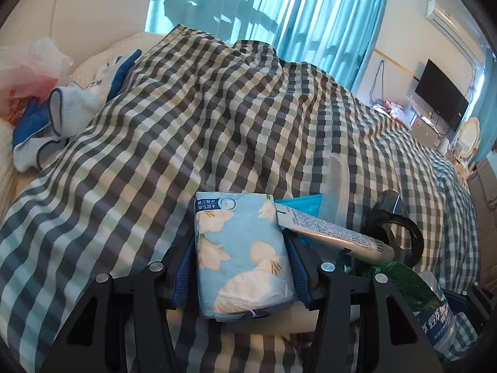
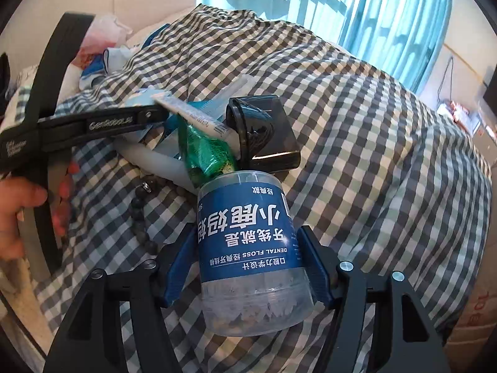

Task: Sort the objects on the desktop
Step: 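Grasp the blue tissue pack with the left tool while the right tool grasps the toothpick jar, then carry the tissue pack and toothpick jar over the cardboard box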

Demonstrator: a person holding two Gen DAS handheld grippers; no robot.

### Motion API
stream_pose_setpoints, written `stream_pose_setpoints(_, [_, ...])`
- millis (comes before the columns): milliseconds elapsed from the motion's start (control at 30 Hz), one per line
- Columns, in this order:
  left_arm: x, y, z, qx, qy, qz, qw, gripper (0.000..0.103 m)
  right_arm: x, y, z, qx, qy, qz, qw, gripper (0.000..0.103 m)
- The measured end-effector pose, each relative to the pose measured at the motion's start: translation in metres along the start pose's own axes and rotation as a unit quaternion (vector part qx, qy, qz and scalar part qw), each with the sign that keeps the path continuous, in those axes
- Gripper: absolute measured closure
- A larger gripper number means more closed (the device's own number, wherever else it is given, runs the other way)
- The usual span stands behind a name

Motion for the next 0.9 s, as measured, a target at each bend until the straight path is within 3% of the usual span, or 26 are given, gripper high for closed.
stream_pose_setpoints(333, [-0.005, 0.039, 0.009, 0.015, -0.007, -0.018, 0.9997, 0.048, -0.004, 0.03, 0.007, 0.021, -0.026, -0.007, 0.999, 0.04])
stream_pose_setpoints(900, [0.012, 0.151, 0.014, 0.062, -0.013, 0.011, 0.9979, 0.048, -0.025, 0.117, 0.0, 0.074, -0.034, -0.002, 0.997, 0.041])
Point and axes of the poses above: each gripper's, at about its wrist camera, not at the fingertips, and y roughly against the way its jaws point, x to its right, z to its underside, the point moved 5 cm from there along -y, roughly the way its jaws point, and after that the axes turned 15 degrees about -z, right-handed, at the moved point
